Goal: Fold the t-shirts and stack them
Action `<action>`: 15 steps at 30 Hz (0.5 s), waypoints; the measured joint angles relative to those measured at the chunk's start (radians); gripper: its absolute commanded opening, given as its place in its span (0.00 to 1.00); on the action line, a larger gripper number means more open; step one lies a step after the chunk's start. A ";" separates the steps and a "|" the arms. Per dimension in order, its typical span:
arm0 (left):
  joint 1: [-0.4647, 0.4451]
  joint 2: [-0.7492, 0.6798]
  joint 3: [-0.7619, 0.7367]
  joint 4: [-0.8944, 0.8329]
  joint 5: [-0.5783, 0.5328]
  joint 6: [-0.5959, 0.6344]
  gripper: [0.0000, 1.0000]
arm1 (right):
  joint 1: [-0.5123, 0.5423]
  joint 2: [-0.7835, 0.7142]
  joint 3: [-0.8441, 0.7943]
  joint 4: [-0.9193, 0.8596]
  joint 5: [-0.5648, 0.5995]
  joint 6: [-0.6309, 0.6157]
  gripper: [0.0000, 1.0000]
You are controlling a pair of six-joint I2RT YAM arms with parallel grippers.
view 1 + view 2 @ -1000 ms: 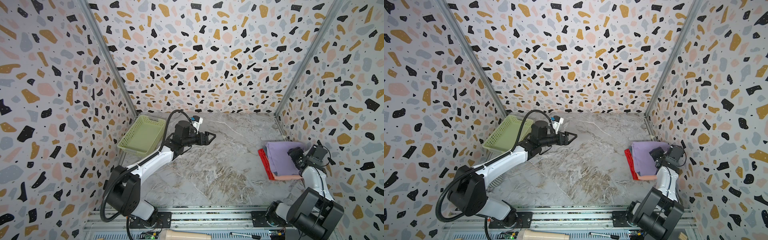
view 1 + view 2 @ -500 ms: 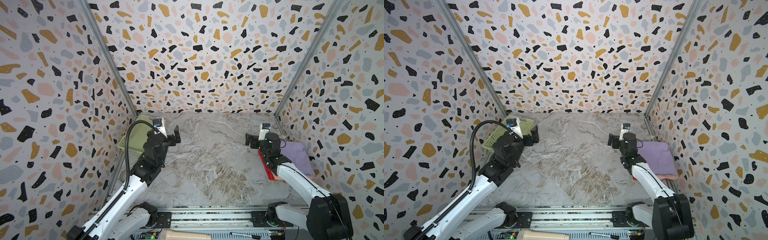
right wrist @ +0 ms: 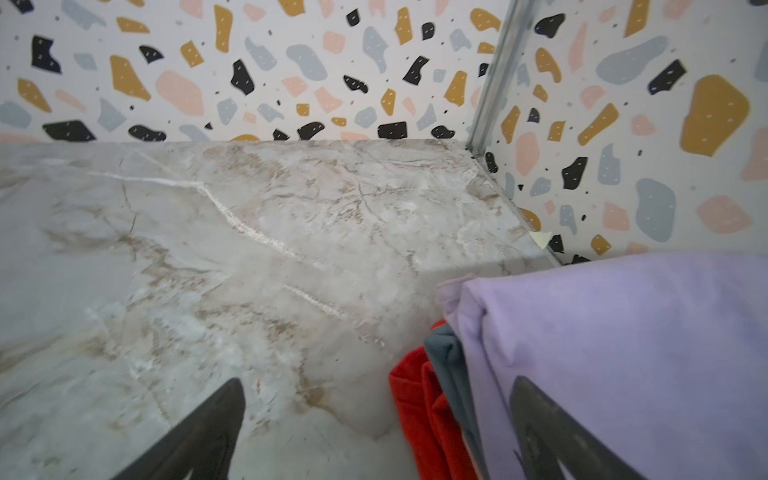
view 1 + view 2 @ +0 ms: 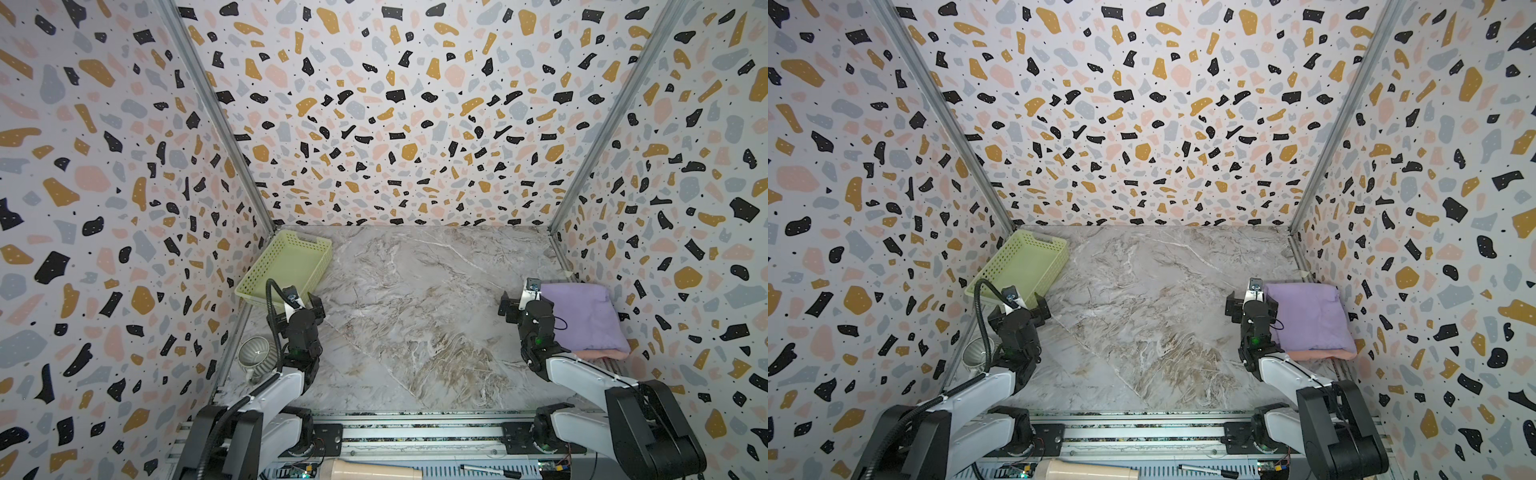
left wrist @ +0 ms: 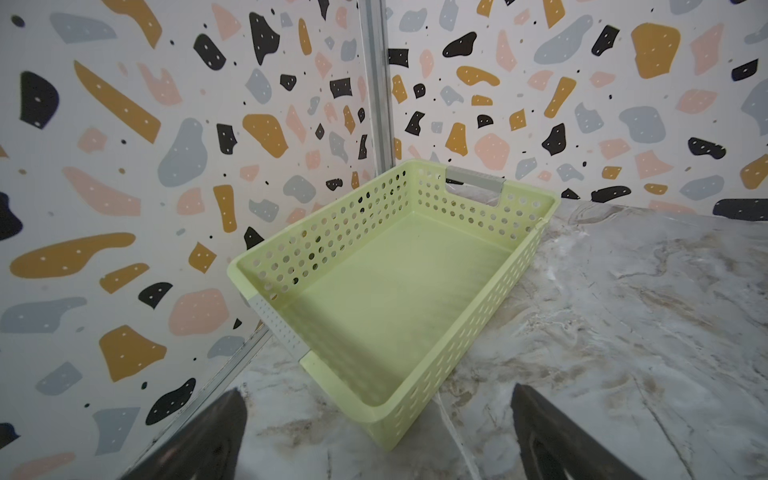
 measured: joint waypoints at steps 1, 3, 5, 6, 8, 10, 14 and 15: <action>0.002 0.021 -0.001 0.022 0.006 0.009 0.99 | -0.009 0.000 0.000 0.016 -0.006 0.000 0.99; 0.003 0.053 -0.002 0.064 0.015 0.021 1.00 | -0.014 0.001 -0.008 0.055 -0.018 0.000 0.99; 0.003 0.079 -0.015 0.124 0.024 0.032 1.00 | -0.024 0.008 -0.031 0.113 -0.033 -0.001 0.99; 0.004 0.093 -0.035 0.176 0.024 0.035 1.00 | -0.033 0.019 -0.048 0.152 -0.043 -0.003 0.99; 0.008 0.116 -0.079 0.251 0.025 0.042 0.99 | -0.057 0.053 -0.085 0.222 -0.062 -0.008 0.99; 0.016 0.152 -0.103 0.305 0.031 0.045 0.99 | -0.079 0.095 -0.113 0.265 -0.085 -0.016 0.99; 0.021 0.296 -0.106 0.455 0.055 0.062 0.99 | -0.114 0.157 -0.145 0.386 -0.129 -0.028 0.99; 0.022 0.336 -0.103 0.480 0.060 0.067 0.99 | -0.121 0.182 -0.151 0.431 -0.140 -0.029 0.99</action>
